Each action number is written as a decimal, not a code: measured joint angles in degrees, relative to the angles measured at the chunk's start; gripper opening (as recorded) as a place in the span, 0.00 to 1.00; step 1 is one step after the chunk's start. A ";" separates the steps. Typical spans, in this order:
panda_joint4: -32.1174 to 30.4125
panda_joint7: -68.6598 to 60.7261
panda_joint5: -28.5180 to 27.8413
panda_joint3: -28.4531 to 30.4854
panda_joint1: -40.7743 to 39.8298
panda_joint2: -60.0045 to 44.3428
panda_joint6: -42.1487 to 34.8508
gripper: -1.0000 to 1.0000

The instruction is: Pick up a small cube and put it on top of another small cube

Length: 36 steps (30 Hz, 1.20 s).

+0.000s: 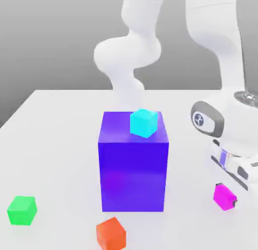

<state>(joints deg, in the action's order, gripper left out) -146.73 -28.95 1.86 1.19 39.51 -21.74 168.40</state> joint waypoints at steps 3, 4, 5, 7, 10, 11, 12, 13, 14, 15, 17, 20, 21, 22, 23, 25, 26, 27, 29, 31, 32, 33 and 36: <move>-0.01 0.01 -0.05 0.01 0.00 0.05 -0.04 0.00; -0.24 0.08 -0.21 0.19 0.15 1.33 -1.01 0.00; -0.53 0.25 -0.47 0.41 0.33 2.91 -2.25 0.00; -1.21 0.54 -0.85 0.67 0.51 6.40 -5.04 0.00; -1.05 1.00 -1.59 1.27 0.69 10.04 -8.69 0.00; -0.37 0.77 -1.92 1.95 0.19 10.09 -9.25 0.00; 0.36 0.27 -2.13 2.70 -0.57 9.96 -9.68 0.00; 1.07 -0.39 -2.24 3.48 -1.49 9.77 -10.05 0.00; 1.78 -1.12 -2.31 4.29 -2.47 9.55 -10.39 0.00; 2.49 -1.90 -2.35 5.10 -3.49 9.30 -10.72 0.00; 3.90 -3.53 -2.39 6.72 -5.60 8.78 -11.36 0.00; 6.02 -5.97 -2.46 9.07 -8.91 7.95 -12.27 0.00; 6.73 -6.83 -2.43 9.86 -10.01 7.67 -12.59 0.00; 7.43 -7.64 -2.43 10.67 -11.10 7.38 -12.91 0.00; 8.14 -8.53 -2.38 11.45 -12.22 7.09 -13.21 0.00; 9.55 -10.25 -2.30 13.07 -14.40 6.48 -13.85 0.00; 10.23 -11.15 -2.23 13.82 -15.58 6.19 -14.14 0.00; 10.51 -12.44 -1.94 14.70 -17.10 6.22 -14.49 0.00; 10.33 -15.62 -0.98 16.60 -20.70 6.86 -15.29 0.00; 9.86 -18.95 0.13 18.63 -24.26 7.70 -16.09 0.00; 9.60 -20.65 0.69 19.66 -26.06 8.14 -16.50 0.00; 9.32 -22.37 1.26 20.71 -27.90 8.59 -16.92 0.00; 8.48 -27.78 3.06 24.14 -33.52 9.95 -18.25 0.00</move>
<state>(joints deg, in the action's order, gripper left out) -138.25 -56.73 4.91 25.33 5.99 -11.78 150.15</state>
